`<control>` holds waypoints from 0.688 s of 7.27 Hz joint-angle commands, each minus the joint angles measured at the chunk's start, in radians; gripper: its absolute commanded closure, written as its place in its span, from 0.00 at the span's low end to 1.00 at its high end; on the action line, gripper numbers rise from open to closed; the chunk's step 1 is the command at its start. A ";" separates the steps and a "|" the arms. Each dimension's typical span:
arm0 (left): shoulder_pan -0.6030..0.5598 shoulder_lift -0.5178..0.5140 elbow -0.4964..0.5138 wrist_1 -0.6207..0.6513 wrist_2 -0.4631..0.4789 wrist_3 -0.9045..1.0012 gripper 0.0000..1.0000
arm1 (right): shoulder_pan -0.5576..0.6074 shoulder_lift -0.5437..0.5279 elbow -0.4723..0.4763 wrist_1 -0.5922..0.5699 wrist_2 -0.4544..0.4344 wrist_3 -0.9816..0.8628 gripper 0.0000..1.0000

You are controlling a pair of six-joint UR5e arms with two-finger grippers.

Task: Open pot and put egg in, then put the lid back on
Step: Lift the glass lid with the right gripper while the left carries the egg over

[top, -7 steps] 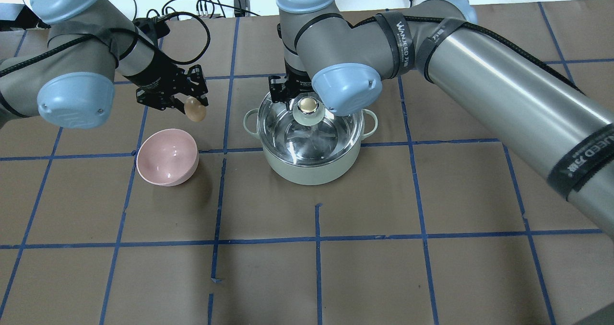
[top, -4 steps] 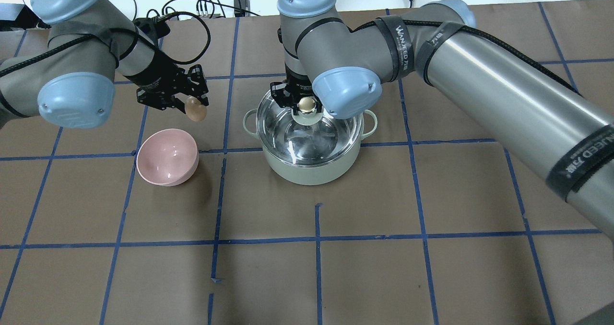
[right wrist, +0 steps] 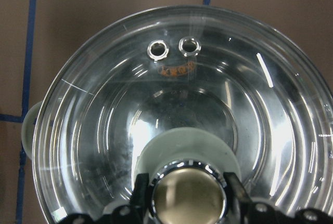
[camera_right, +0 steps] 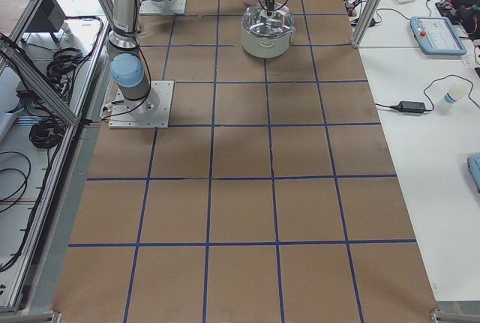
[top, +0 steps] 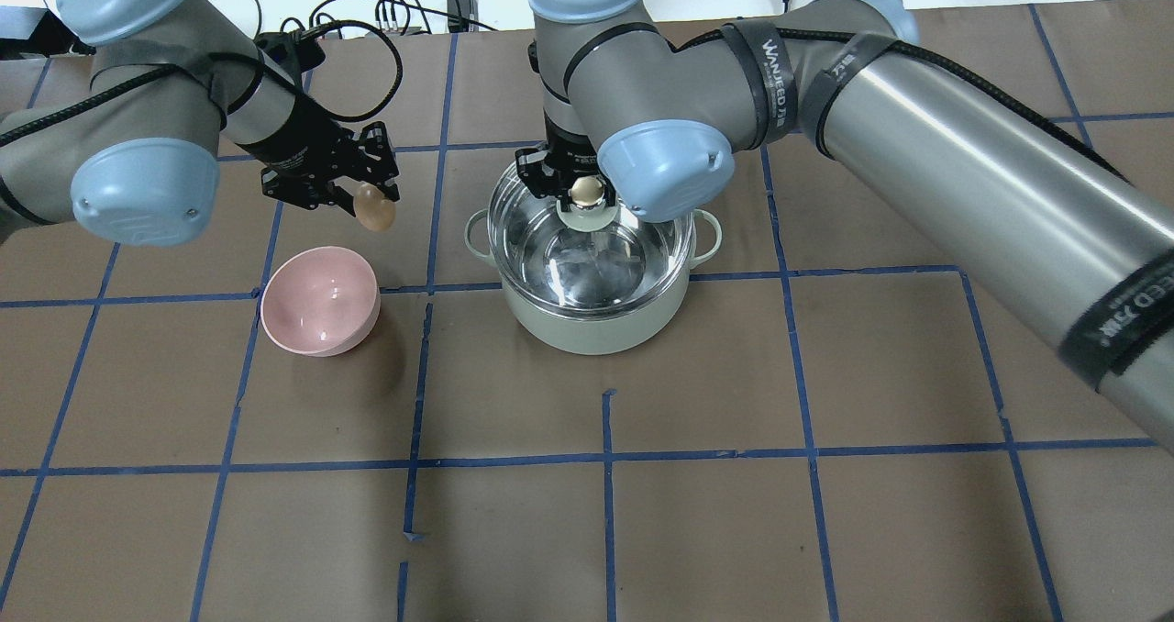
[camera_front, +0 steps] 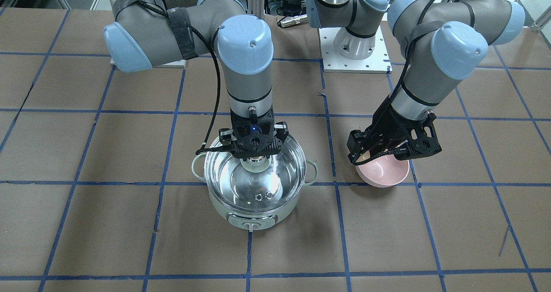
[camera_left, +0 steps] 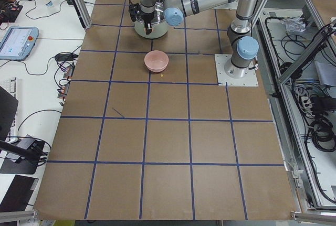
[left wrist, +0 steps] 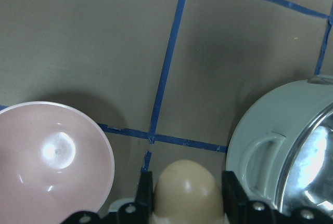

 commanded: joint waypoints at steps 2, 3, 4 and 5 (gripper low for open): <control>-0.014 0.000 0.009 0.000 0.001 -0.009 0.85 | -0.094 -0.191 -0.003 0.200 -0.002 -0.044 1.00; -0.023 -0.011 0.009 0.009 0.003 -0.033 0.85 | -0.168 -0.246 -0.001 0.283 -0.001 -0.066 1.00; -0.055 -0.025 0.010 0.053 0.006 -0.094 0.85 | -0.235 -0.296 0.002 0.358 0.004 -0.127 1.00; -0.094 -0.037 0.010 0.112 0.005 -0.194 0.85 | -0.285 -0.312 0.014 0.409 0.011 -0.177 1.00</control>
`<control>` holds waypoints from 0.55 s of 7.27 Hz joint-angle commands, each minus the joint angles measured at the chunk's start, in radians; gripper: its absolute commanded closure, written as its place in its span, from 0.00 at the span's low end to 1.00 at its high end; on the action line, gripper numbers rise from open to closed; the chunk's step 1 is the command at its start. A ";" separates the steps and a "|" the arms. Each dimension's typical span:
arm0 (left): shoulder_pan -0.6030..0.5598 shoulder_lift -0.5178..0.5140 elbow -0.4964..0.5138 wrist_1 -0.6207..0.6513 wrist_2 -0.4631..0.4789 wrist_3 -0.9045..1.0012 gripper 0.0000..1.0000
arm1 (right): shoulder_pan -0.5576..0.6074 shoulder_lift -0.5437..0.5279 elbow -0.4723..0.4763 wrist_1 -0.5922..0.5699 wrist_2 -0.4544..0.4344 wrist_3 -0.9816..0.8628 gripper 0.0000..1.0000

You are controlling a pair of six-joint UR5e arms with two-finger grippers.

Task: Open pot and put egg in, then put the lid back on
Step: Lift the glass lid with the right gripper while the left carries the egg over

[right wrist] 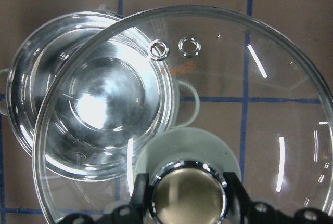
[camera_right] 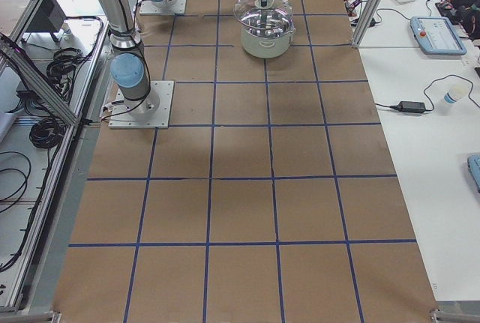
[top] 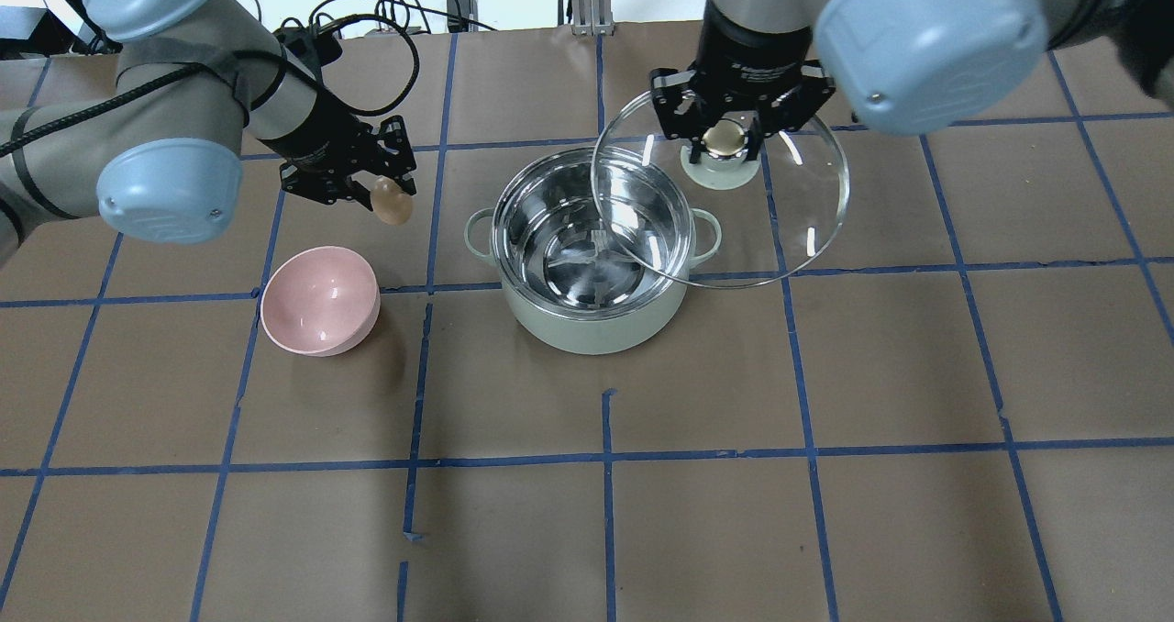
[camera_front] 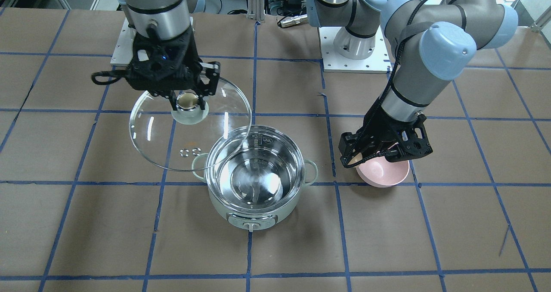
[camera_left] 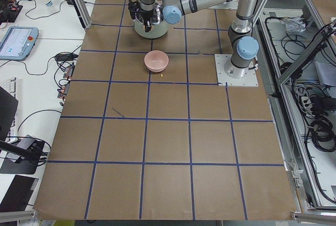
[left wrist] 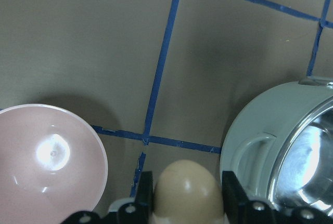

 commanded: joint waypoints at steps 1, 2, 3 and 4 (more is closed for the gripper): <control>-0.064 -0.031 0.001 0.092 0.000 -0.177 0.85 | -0.089 -0.049 0.020 0.086 0.006 -0.083 1.00; -0.096 -0.040 0.001 0.118 0.000 -0.272 0.85 | -0.090 -0.056 0.028 0.086 0.006 -0.106 1.00; -0.148 -0.060 0.001 0.172 0.008 -0.367 0.85 | -0.090 -0.058 0.038 0.082 0.004 -0.111 1.00; -0.178 -0.090 0.004 0.244 0.012 -0.447 0.85 | -0.090 -0.058 0.038 0.082 0.000 -0.113 1.00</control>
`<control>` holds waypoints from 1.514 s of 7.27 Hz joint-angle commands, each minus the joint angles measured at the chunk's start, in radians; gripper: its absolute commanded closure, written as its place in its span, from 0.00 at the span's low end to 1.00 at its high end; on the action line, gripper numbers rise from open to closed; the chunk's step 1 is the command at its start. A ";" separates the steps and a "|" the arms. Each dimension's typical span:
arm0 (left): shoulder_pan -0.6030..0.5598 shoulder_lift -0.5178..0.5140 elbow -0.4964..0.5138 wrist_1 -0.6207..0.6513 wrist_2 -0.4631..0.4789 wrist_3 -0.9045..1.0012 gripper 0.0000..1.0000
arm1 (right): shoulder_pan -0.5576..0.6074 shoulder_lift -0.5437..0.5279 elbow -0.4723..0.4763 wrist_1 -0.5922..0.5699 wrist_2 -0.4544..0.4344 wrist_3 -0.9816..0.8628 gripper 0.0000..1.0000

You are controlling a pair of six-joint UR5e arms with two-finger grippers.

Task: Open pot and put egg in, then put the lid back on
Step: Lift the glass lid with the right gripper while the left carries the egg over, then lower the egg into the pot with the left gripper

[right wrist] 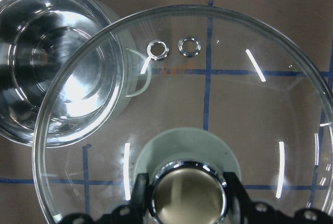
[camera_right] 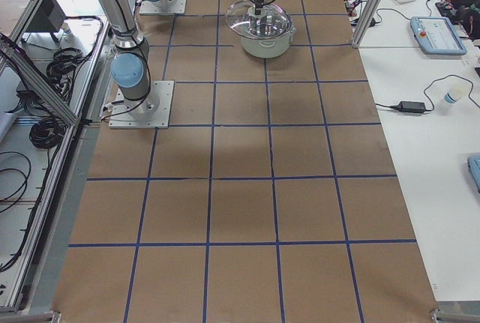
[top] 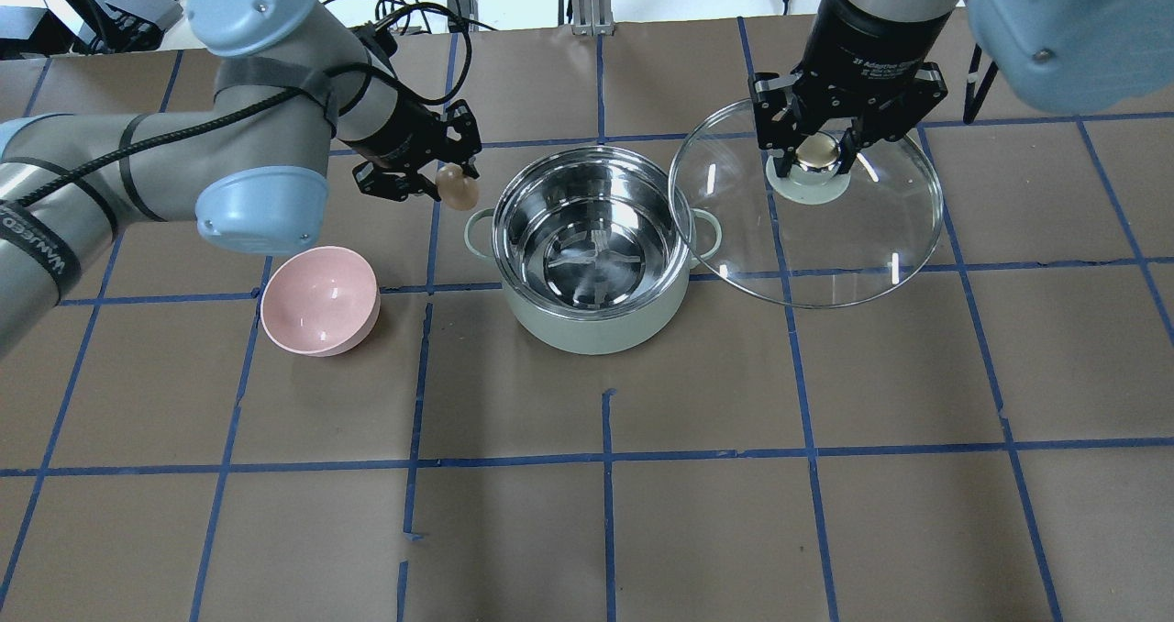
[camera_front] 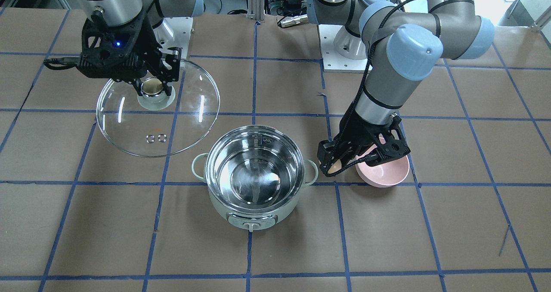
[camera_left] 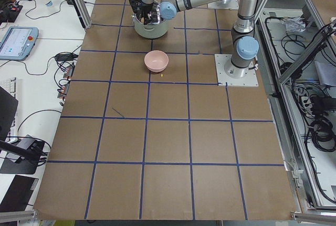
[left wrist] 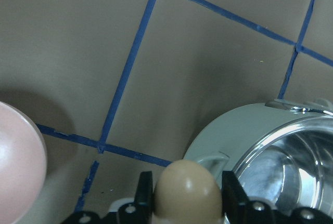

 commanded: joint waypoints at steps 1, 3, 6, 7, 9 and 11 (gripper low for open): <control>-0.077 -0.055 0.017 0.098 0.044 -0.150 0.85 | -0.002 -0.004 0.005 -0.002 -0.001 -0.007 1.00; -0.124 -0.092 0.039 0.143 0.127 -0.258 0.85 | 0.000 -0.010 0.005 -0.002 0.001 -0.010 1.00; -0.181 -0.138 0.039 0.207 0.129 -0.448 0.85 | -0.002 -0.012 0.005 0.004 0.001 -0.012 1.00; -0.190 -0.144 0.039 0.213 0.129 -0.498 0.85 | -0.002 -0.012 0.005 0.004 0.001 -0.010 1.00; -0.224 -0.167 0.031 0.248 0.165 -0.583 0.85 | -0.002 -0.012 0.006 0.006 0.002 -0.010 1.00; -0.247 -0.214 0.022 0.344 0.175 -0.629 0.85 | -0.002 -0.012 0.006 0.006 0.002 -0.010 1.00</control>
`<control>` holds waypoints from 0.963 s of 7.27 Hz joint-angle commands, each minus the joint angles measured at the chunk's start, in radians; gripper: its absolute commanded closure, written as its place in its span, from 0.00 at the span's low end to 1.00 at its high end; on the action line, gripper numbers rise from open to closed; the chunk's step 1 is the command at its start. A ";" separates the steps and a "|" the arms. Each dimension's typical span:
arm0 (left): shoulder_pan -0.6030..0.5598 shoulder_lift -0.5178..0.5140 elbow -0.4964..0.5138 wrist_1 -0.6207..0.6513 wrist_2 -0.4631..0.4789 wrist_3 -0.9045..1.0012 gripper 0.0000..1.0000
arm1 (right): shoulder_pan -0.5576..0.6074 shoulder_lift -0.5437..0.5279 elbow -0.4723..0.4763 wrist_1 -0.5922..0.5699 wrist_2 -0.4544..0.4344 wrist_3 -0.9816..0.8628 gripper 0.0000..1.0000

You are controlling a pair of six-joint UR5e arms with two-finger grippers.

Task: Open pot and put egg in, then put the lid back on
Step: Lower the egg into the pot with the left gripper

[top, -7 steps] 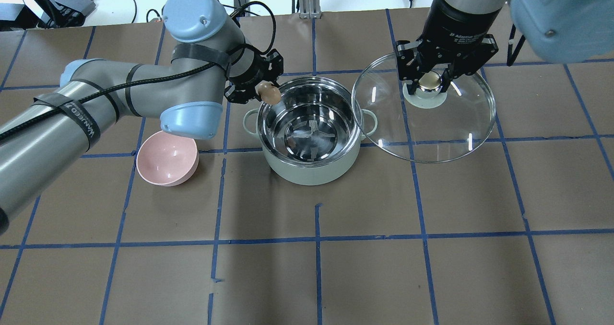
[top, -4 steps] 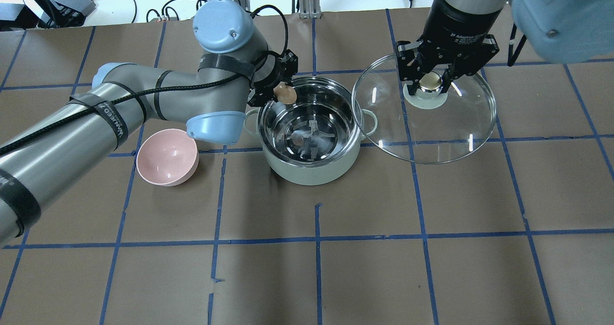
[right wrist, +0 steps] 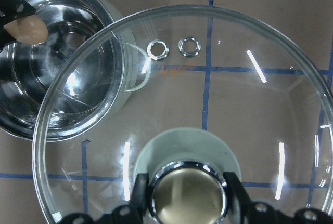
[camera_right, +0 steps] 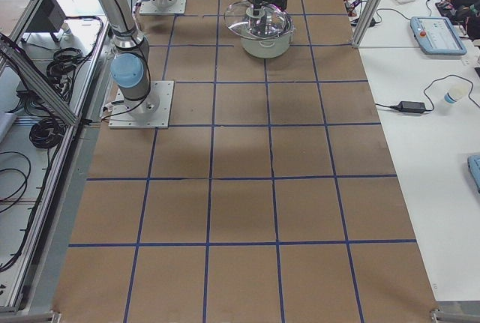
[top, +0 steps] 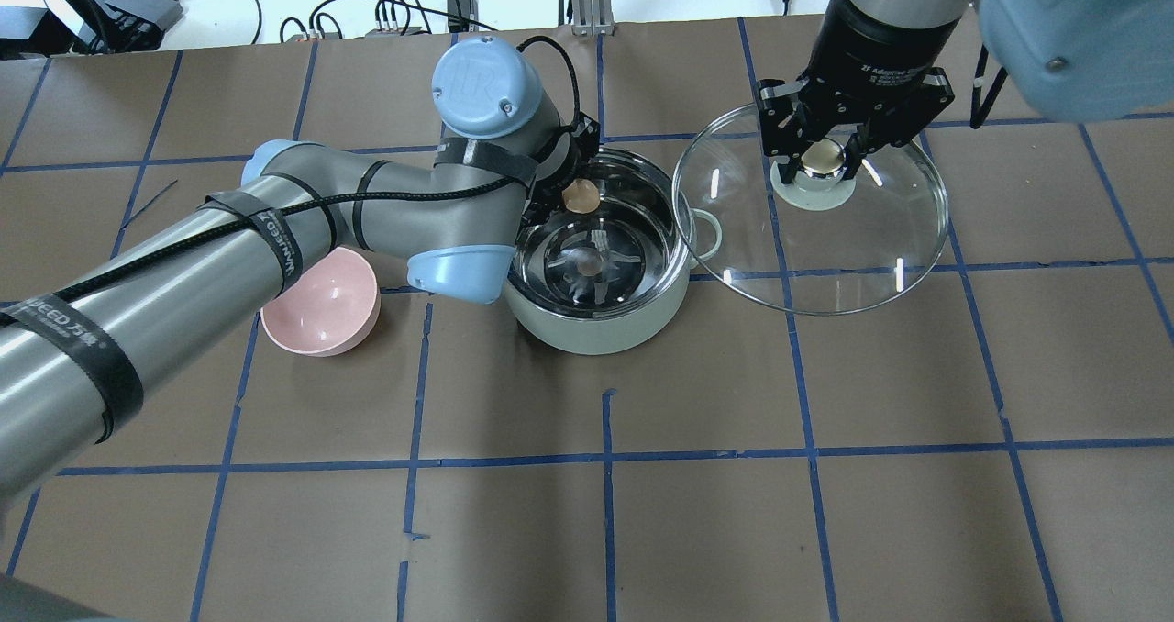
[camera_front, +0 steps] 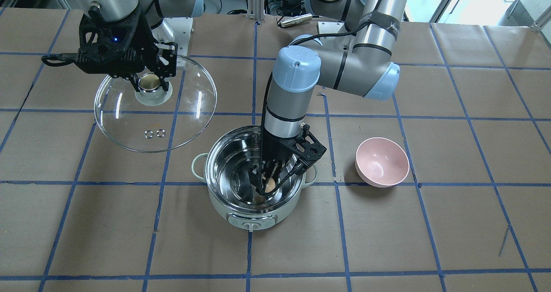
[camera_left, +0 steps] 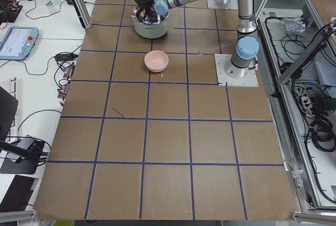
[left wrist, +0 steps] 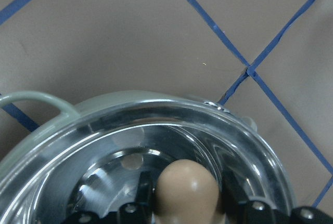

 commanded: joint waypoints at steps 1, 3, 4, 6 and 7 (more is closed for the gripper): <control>-0.018 -0.029 -0.005 0.047 0.009 -0.029 0.85 | 0.000 0.000 0.000 0.000 0.000 0.000 1.00; -0.022 -0.042 0.004 0.062 0.009 -0.068 0.85 | 0.002 0.000 0.000 0.000 0.000 0.000 1.00; -0.020 -0.056 0.008 0.083 0.009 -0.069 0.85 | 0.000 0.000 0.000 0.002 0.000 0.000 0.99; -0.020 -0.071 0.005 0.102 0.006 -0.068 0.83 | 0.002 0.000 0.000 0.002 0.000 0.002 0.99; -0.022 -0.071 0.005 0.100 0.005 -0.068 0.68 | 0.002 0.000 0.000 0.002 0.000 0.002 0.99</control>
